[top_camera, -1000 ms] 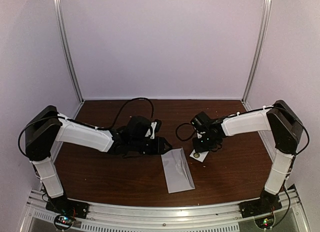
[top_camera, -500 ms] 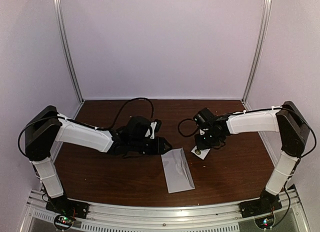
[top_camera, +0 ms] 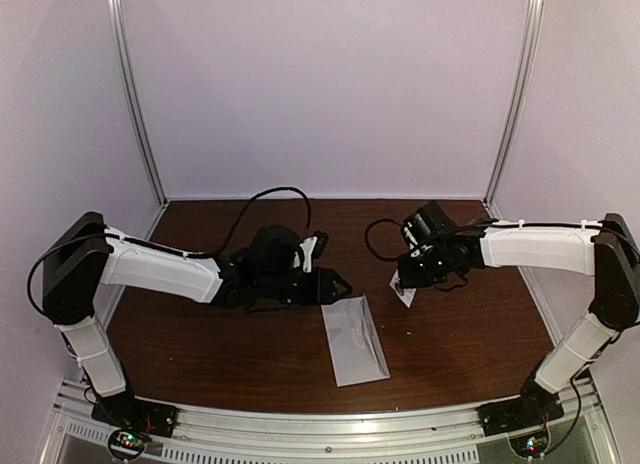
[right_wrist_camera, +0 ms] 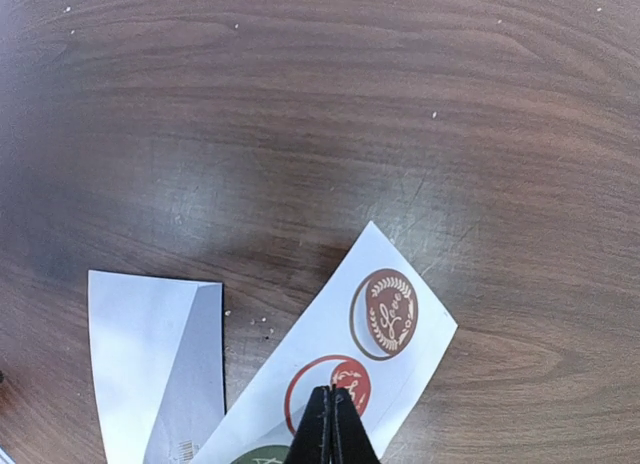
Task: Place the letter into the envelope and seal it
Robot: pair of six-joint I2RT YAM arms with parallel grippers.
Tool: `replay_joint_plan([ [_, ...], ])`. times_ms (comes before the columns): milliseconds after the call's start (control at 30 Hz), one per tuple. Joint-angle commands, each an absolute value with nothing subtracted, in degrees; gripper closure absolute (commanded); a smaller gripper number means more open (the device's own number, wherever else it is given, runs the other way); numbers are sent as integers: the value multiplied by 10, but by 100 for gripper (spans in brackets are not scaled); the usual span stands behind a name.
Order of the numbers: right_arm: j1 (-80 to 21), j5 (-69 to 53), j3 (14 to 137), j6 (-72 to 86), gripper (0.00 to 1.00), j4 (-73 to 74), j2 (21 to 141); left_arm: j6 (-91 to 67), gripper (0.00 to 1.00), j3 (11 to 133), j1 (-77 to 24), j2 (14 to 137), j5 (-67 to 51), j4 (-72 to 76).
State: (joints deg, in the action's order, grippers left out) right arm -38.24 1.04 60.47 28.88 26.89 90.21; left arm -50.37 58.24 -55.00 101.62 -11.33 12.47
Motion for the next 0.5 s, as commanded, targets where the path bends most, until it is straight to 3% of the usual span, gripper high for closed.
replay_joint_plan([
  [0, -380, -44, 572, 301, 100, 231, 884, -505, 48, 611, -571, 1012, -177, 222],
  [467, -386, -110, 542, 325, 100, 180, 866, -576, 32, 642, -584, 1099, -261, 327],
])
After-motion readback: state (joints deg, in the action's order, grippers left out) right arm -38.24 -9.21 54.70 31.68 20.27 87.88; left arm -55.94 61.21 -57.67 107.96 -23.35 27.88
